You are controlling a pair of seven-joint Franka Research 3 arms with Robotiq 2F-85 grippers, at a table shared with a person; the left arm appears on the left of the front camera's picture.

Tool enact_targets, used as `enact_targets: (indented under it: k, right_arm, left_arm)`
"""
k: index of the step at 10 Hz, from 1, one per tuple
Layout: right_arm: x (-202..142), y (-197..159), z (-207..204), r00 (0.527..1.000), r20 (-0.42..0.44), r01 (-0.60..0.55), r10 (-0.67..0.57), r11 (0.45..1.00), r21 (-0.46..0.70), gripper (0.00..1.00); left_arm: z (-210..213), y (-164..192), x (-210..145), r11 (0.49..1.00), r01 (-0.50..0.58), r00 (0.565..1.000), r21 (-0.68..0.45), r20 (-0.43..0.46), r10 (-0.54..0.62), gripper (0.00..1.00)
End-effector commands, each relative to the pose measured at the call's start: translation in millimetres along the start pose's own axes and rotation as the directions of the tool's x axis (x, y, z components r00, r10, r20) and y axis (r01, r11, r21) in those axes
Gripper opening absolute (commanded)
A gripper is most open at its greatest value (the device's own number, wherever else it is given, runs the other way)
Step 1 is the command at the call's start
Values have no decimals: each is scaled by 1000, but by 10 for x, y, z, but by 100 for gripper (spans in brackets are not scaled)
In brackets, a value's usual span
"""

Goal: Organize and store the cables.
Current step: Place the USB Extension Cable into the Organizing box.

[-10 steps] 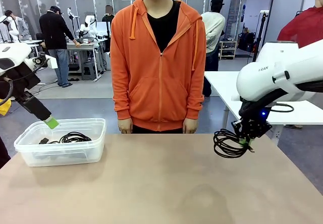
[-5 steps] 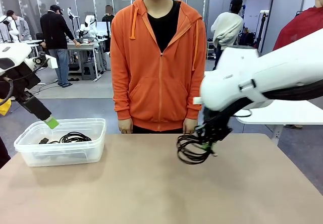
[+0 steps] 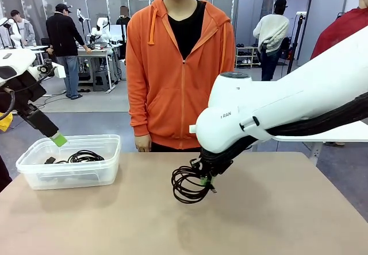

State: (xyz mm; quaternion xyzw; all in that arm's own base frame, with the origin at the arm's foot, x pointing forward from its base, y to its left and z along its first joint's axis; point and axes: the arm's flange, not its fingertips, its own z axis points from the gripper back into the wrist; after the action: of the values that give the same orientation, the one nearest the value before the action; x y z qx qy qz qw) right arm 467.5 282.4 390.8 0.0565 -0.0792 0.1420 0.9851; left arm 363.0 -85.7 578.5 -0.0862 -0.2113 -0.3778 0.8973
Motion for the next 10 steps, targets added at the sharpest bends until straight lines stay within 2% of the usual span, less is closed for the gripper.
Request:
enact_targets:
  k: [1, 4, 9, 10]
  right_arm:
    - [137, 221, -131, 996, 21, 90, -90, 996, 12, 5]
    - [223, 443, -465, 990, 5, 144, -144, 989, 41, 5]
    - [221, 449, -757, 984, 12, 175, -176, 983, 56, 5]
    - [210, 437, -745, 983, 16, 182, -183, 982, 56, 23]
  left_arm:
    - [13, 2, 23, 1000, -2, 1000, 9, -11, 2, 100]
    - [13, 2, 23, 1000, -2, 1000, 9, -11, 2, 100]
    - [13, 2, 23, 1000, -2, 1000, 9, -11, 2, 100]
    - [13, 2, 23, 1000, -2, 1000, 9, -11, 2, 100]
